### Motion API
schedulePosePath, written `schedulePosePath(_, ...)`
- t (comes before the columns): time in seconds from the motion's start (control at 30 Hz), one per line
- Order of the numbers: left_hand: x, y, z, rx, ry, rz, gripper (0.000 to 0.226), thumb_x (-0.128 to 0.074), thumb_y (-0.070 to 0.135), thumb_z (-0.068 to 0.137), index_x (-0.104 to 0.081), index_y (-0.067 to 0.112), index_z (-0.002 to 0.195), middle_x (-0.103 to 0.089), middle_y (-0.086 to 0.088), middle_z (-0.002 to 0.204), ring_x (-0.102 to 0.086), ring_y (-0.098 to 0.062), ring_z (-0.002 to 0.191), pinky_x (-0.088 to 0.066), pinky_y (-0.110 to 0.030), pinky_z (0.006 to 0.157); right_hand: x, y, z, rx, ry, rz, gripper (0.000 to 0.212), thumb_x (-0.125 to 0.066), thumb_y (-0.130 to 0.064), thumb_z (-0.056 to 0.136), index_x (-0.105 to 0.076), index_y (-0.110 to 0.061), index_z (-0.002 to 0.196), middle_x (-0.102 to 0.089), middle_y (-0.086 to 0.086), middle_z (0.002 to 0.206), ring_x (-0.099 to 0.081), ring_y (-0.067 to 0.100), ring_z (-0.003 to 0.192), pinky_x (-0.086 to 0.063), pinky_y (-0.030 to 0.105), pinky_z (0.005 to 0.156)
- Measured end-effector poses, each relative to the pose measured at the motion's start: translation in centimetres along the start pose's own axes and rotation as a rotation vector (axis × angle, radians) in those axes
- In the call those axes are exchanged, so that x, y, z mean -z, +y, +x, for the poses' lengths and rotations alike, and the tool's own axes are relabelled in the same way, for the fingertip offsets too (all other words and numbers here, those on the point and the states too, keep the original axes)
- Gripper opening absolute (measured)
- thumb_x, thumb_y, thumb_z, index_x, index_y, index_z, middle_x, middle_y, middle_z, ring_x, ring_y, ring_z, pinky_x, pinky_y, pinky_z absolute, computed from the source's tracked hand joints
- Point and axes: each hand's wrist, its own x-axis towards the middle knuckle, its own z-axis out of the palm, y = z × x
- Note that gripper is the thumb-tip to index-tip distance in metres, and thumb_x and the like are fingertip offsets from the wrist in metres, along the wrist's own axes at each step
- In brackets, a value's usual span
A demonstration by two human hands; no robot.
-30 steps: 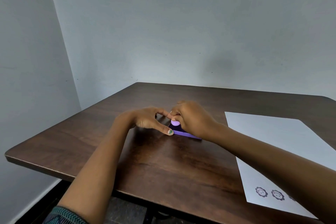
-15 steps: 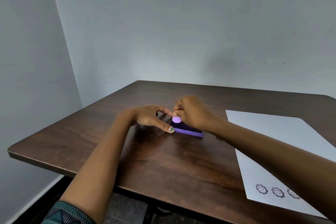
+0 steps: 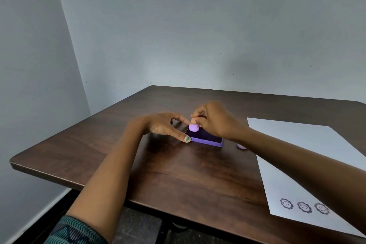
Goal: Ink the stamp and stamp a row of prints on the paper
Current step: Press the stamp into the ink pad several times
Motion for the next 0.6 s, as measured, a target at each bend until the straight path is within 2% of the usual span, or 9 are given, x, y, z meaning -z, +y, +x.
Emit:
schedulePosePath(0.13,0.0,0.0,0.0,-0.003,-0.011,0.013,0.045,-0.077,0.055,0.063,-0.053,0.056,0.101,-0.043,0.017,0.121,-0.038,-0.012,0.117,-0.026,-0.028,0.091,0.4,0.2,0.3,-0.047,-0.037,0.066,0.014,-0.069,-0.008,0.078,-0.074,-0.002,0.090,-0.074,0.013,0.100,-0.067,0.020,0.088,-0.042,0.011,0.066)
schedulePosePath(0.3,0.0,0.0,0.1,-0.002,-0.014,0.000,0.041,-0.077,0.057,0.061,-0.052,0.061,0.093,-0.043,0.018,0.121,-0.036,-0.011,0.117,-0.025,-0.028,0.093,0.5,-0.4,0.2,-0.005,-0.088,0.009,0.013,-0.068,-0.006,0.078,-0.074,-0.003,0.089,-0.075,0.013,0.095,-0.058,0.012,0.074,-0.036,-0.003,0.055)
schedulePosePath(0.4,0.0,-0.1,0.1,0.002,-0.010,-0.002,0.040,-0.077,0.056,0.062,-0.052,0.060,0.093,-0.041,0.016,0.123,-0.036,-0.011,0.117,-0.025,-0.029,0.093,0.3,-0.6,0.3,0.010,-0.056,-0.043,0.012,-0.069,-0.009,0.078,-0.074,-0.003,0.086,-0.076,0.013,0.092,-0.061,0.012,0.072,-0.039,0.003,0.055)
schedulePosePath(0.47,0.0,0.0,0.0,0.007,-0.009,-0.004,0.040,-0.077,0.055,0.063,-0.052,0.058,0.093,-0.040,0.015,0.124,-0.035,-0.011,0.118,-0.025,-0.029,0.093,0.0,-0.7,0.3,0.003,-0.045,-0.073,0.012,-0.069,-0.011,0.078,-0.074,-0.003,0.085,-0.076,0.014,0.089,-0.065,0.018,0.075,-0.043,0.019,0.063)
schedulePosePath(0.5,0.0,0.0,0.0,0.006,-0.008,-0.003,0.040,-0.077,0.055,0.063,-0.052,0.057,0.094,-0.040,0.015,0.123,-0.035,-0.011,0.118,-0.025,-0.029,0.094,0.0,-0.7,0.4,0.002,-0.045,-0.081,0.012,-0.069,-0.011,0.078,-0.074,-0.002,0.084,-0.075,0.014,0.088,-0.065,0.019,0.074,-0.043,0.022,0.064)
schedulePosePath(0.6,-0.1,0.1,0.0,0.002,-0.011,-0.003,0.040,-0.077,0.054,0.064,-0.051,0.057,0.094,-0.040,0.016,0.123,-0.034,-0.011,0.118,-0.024,-0.029,0.094,-0.1,-0.9,0.3,0.016,-0.058,-0.099,0.010,-0.068,-0.009,0.078,-0.074,-0.002,0.084,-0.075,0.014,0.088,-0.060,0.016,0.069,-0.040,0.022,0.063)
